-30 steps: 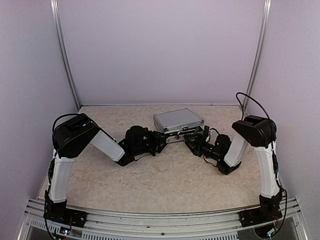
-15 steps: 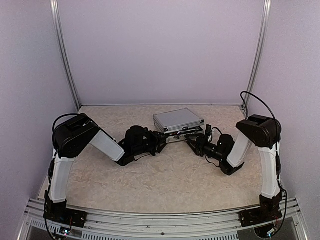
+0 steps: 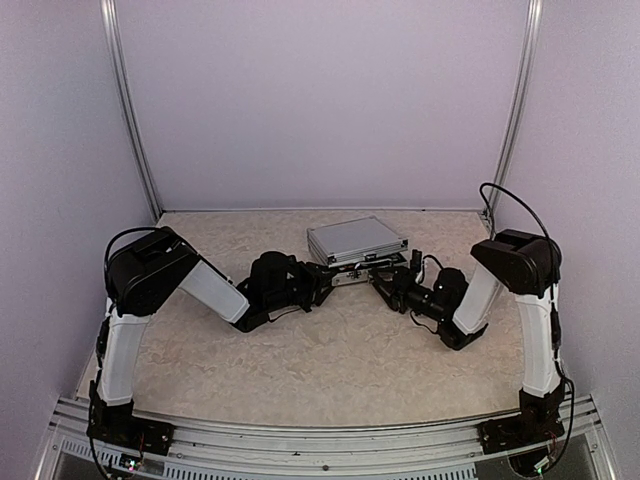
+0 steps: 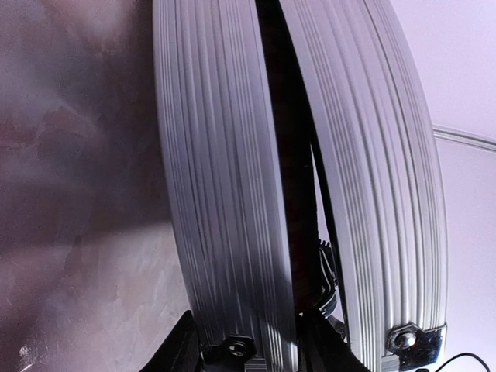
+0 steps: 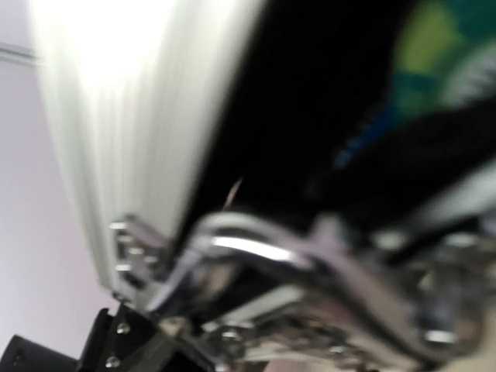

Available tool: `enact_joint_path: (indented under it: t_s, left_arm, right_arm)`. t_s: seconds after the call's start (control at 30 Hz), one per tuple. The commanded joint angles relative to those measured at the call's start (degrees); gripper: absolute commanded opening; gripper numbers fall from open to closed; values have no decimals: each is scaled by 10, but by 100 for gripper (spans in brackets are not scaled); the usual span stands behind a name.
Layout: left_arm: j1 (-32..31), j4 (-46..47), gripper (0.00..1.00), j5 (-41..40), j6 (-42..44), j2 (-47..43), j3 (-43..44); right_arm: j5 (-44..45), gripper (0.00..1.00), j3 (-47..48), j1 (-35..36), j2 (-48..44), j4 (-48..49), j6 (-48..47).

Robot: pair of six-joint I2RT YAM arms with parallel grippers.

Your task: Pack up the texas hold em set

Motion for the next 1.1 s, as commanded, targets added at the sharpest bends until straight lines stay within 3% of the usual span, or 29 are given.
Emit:
enact_joint_path:
  t_s: [0.0, 0.73, 1.07]
  left_arm:
    - [1, 174, 38, -10, -3, -78, 42]
    - [0, 174, 38, -10, -4, -73, 44]
    - [1, 176, 38, -9, -2, -72, 38]
  right_arm:
    - [9, 59, 8, 8, 21, 158, 28]
    - [12, 59, 36, 12, 24, 162, 41]
    - [5, 59, -2, 12, -20, 163, 29]
